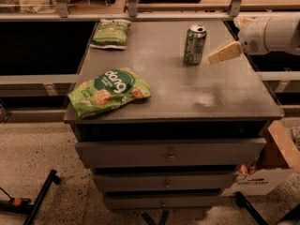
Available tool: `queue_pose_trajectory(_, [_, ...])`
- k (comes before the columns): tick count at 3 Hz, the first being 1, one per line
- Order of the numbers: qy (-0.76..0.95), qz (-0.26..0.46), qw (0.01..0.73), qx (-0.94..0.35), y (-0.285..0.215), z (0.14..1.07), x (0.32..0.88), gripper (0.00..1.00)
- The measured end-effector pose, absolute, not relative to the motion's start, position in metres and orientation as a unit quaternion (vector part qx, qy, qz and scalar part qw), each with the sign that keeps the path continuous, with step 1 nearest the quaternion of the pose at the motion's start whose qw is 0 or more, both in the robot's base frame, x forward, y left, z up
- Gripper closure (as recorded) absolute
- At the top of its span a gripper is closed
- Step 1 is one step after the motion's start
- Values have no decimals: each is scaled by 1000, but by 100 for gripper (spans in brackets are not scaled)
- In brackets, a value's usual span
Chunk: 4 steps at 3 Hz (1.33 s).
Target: Move green can near green rice chip bag
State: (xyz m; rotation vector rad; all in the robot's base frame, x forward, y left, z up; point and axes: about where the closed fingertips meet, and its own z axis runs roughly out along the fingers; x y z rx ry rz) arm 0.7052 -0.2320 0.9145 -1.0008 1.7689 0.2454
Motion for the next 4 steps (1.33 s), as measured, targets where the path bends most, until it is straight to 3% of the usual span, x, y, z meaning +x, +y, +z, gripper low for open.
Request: queue_pose_trajectory(4, [688, 205, 569, -401, -181, 884, 761, 0])
